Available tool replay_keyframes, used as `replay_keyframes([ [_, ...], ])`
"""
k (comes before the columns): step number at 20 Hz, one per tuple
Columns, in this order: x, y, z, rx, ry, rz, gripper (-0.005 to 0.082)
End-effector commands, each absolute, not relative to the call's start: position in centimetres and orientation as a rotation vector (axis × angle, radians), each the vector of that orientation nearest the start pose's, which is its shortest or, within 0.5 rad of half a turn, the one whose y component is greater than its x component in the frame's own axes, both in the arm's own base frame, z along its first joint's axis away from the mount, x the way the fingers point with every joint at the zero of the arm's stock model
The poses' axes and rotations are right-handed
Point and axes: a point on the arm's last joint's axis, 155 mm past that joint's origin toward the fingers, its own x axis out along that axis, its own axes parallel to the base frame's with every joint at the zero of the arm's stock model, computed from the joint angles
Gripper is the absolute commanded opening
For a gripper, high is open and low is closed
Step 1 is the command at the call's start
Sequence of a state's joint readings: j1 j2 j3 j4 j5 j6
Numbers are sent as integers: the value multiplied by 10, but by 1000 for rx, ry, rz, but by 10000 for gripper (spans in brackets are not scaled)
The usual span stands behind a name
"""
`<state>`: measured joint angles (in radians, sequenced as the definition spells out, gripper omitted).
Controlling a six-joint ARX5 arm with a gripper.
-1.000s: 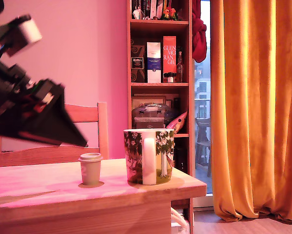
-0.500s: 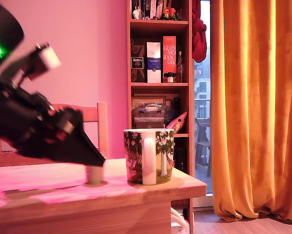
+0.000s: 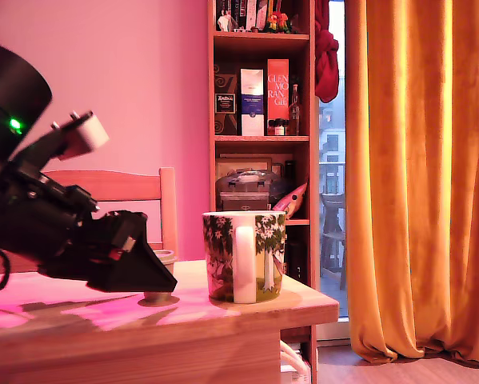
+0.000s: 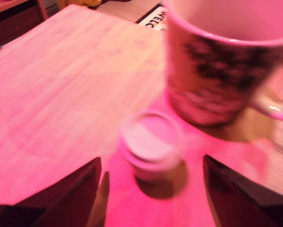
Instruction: Pick up the coffee capsules on the table and drop them inside the coffee cup
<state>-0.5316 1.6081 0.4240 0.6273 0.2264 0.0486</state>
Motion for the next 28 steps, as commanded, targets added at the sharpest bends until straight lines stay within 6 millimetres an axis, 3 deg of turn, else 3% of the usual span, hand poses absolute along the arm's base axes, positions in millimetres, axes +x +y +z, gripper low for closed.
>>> replay_keyframes([
  [1, 320, -234, 34, 132, 536, -754, 623],
  [7, 319, -245, 38, 115, 532, -807, 623],
  [22, 308, -241, 21, 115, 623, -810, 607],
  [24, 308, -241, 21, 115, 623, -810, 466],
  [26, 308, -241, 21, 114, 622, -810, 233],
  [28, 308, -241, 21, 114, 622, -810, 113],
])
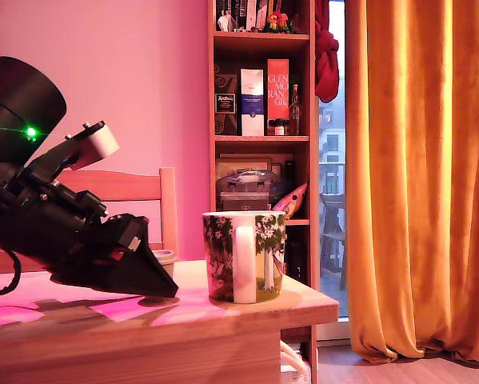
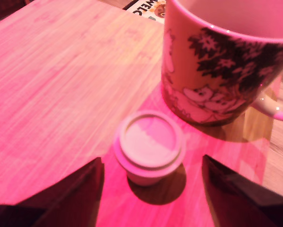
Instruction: Pick up the coffee capsules on the table and drop them inside the coffee cup
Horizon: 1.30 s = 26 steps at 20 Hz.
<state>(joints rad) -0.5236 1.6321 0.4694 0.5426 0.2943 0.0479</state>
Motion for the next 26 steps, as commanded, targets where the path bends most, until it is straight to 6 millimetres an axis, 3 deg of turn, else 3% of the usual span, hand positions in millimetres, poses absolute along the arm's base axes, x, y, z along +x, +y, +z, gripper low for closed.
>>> replay_keyframes([
  [1, 308, -241, 21, 114, 622, -810, 106],
  [26, 308, -243, 28, 95, 610, -819, 107],
])
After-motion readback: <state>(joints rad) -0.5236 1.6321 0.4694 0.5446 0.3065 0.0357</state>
